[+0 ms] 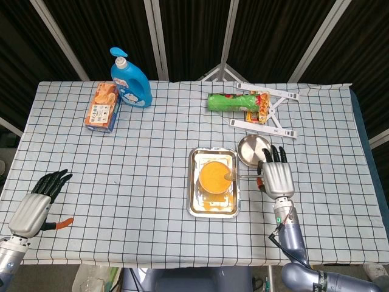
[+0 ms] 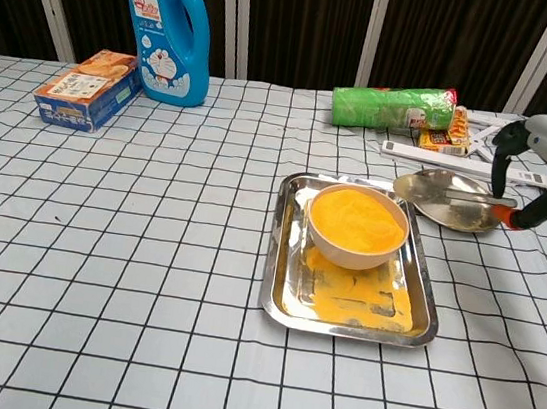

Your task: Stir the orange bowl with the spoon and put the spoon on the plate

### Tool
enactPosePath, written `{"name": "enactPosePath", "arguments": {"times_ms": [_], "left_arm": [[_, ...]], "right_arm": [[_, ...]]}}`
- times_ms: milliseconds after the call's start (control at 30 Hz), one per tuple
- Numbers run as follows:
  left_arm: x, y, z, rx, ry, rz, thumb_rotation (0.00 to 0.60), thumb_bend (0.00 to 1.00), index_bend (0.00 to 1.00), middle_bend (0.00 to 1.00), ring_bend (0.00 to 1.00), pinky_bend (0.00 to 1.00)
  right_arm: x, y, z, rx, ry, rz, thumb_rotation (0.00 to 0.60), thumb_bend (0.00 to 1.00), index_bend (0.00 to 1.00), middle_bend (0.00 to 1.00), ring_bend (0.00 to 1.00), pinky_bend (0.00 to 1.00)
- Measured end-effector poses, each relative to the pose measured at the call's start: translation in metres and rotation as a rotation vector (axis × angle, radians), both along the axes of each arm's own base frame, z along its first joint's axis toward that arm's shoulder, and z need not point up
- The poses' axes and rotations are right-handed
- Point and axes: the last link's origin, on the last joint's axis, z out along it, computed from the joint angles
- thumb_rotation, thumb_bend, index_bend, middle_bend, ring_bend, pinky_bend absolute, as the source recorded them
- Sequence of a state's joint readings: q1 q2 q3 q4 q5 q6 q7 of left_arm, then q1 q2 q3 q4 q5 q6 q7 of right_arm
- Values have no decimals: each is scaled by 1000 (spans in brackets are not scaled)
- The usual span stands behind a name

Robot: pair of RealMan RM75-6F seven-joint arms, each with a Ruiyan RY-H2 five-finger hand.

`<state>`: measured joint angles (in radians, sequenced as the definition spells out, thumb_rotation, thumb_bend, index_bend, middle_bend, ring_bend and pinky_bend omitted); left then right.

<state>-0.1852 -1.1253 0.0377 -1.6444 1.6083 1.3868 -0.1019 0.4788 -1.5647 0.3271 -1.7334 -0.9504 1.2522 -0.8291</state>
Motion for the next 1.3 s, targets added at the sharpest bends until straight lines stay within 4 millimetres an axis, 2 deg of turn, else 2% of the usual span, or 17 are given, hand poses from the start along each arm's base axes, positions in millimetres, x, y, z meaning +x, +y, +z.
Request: {"name": "enactPosePath", "arguments": {"times_ms": [267,400,867,1300], "left_arm": [[0,0,1,-8,-12,3,600,0,0,0,0,0],[0,0,1,-16,-17,5,600,0,0,0,0,0],[0,0,2,-23,-31,8,600,0,0,0,0,0],[0,-1,1,-24,-29,11,600,0,0,0,0,0]], "right_arm": [[15,-10,-27,4,22,19,600,425,607,174,0,0],[20,-15,-35,1,39,25,600,426,606,174,0,0],[20,-21,-44,-58,104,59,600,425,607,217,0,0],[20,-16,-57,-80,124,96,600,425,605,221,0,0]]}}
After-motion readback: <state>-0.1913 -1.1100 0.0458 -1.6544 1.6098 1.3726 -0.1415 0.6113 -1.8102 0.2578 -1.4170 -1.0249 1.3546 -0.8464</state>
